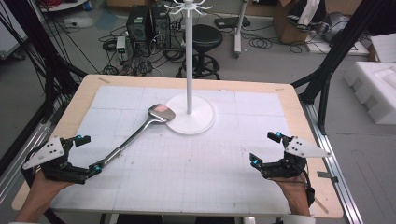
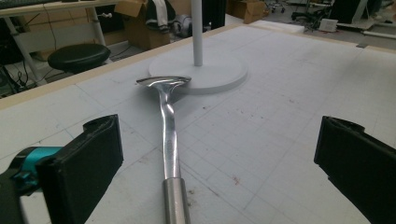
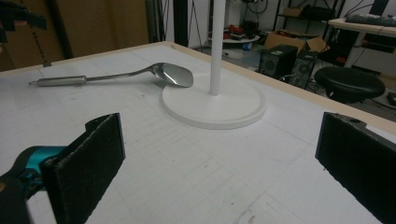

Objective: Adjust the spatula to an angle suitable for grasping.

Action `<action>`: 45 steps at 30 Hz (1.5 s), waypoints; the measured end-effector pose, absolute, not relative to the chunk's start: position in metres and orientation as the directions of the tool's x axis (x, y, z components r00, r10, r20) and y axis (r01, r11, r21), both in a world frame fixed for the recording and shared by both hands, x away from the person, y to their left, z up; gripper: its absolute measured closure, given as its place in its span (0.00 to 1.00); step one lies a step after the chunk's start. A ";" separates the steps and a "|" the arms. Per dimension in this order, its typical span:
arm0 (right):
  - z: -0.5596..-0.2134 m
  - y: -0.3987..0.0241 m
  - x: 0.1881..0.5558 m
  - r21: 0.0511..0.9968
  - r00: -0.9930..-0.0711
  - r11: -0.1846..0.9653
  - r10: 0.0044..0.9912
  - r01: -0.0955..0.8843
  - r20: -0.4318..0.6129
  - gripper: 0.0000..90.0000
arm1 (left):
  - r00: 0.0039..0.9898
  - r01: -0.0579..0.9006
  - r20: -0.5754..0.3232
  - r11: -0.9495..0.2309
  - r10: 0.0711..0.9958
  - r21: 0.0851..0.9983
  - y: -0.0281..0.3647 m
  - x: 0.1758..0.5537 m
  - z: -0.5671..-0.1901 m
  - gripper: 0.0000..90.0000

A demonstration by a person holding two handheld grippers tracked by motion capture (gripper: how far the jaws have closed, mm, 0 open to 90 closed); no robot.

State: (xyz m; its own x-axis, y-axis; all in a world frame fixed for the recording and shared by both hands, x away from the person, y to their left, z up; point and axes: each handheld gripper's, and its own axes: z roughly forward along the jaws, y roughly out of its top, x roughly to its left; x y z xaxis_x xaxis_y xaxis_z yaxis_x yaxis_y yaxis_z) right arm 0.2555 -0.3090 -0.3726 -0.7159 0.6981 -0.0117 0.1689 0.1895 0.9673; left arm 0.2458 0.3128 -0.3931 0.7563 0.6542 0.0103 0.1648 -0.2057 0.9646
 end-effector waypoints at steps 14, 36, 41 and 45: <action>-0.371 -0.313 0.254 0.961 -0.703 0.201 0.711 0.190 -0.010 0.00 | 0.731 0.201 0.007 -0.225 0.682 0.953 0.307 0.252 -0.389 0.02; -0.368 -0.312 0.253 0.961 -0.717 0.211 0.697 0.181 -0.018 0.00 | 0.737 0.353 -0.001 -0.383 0.676 0.853 0.282 0.317 -0.354 0.02; -0.367 -0.311 0.253 0.960 -0.722 0.210 0.692 0.183 -0.013 0.00 | 0.733 0.388 -0.021 -0.392 0.680 0.834 0.279 0.328 -0.352 0.02; -0.365 -0.310 0.252 0.961 -0.725 0.213 0.689 0.178 -0.019 0.00 | 0.754 0.409 -0.044 -0.416 0.656 0.812 0.275 0.339 -0.348 0.02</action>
